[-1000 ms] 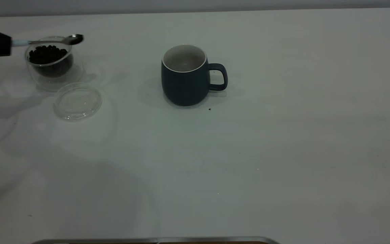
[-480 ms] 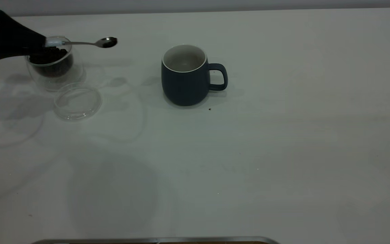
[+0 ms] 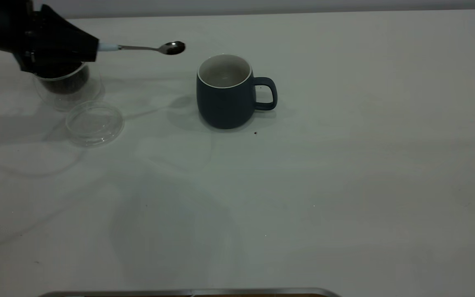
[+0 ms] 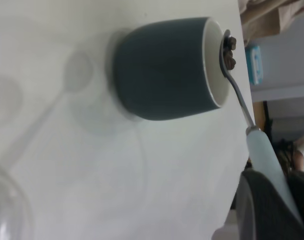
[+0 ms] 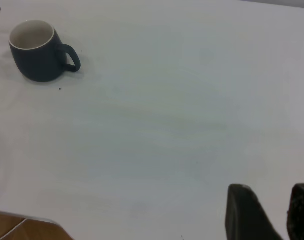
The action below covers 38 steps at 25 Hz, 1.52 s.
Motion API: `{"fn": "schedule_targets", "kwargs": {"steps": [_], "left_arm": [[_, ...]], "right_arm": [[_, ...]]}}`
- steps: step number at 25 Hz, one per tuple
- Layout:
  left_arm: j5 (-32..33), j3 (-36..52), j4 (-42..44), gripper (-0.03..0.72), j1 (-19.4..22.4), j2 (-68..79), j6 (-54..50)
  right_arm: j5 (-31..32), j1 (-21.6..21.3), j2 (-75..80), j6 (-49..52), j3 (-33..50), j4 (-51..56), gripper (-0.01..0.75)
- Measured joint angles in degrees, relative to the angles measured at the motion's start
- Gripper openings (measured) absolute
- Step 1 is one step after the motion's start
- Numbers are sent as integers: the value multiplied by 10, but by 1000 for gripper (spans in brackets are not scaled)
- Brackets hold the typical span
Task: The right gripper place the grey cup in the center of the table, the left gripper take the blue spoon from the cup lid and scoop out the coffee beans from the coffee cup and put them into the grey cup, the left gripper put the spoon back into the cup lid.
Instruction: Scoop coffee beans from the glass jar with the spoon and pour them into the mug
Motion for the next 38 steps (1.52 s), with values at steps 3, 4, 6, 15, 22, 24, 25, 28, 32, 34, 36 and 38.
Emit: {"fn": "schedule_targets", "kwargs": {"steps": [3, 4, 6, 15, 22, 24, 25, 28, 32, 34, 36, 38], "left_arm": [[0, 0, -1, 134, -17, 0, 0], [0, 0, -1, 134, -23, 0, 0], [0, 0, -3, 134, -33, 0, 0], [0, 0, -29, 134, -65, 0, 15], [-23, 0, -29, 134, -87, 0, 51], [-39, 0, -29, 134, -89, 0, 60], [-48, 0, -29, 134, -89, 0, 62], [-64, 0, -29, 134, -89, 0, 76], [-69, 0, -29, 134, -90, 0, 124], [-71, 0, -29, 134, -92, 0, 159], [-82, 0, -29, 134, -95, 0, 189], [-95, 0, -29, 134, -95, 0, 217]], "right_arm": [[0, 0, 0, 0, 0, 0, 241], [0, 0, 0, 0, 0, 0, 241], [0, 0, 0, 0, 0, 0, 241], [0, 0, 0, 0, 0, 0, 241], [0, 0, 0, 0, 0, 0, 241], [0, 0, 0, 0, 0, 0, 241], [0, 0, 0, 0, 0, 0, 241], [0, 0, 0, 0, 0, 0, 241], [0, 0, 0, 0, 0, 0, 241], [0, 0, 0, 0, 0, 0, 241], [0, 0, 0, 0, 0, 0, 241], [0, 0, 0, 0, 0, 0, 241]]}}
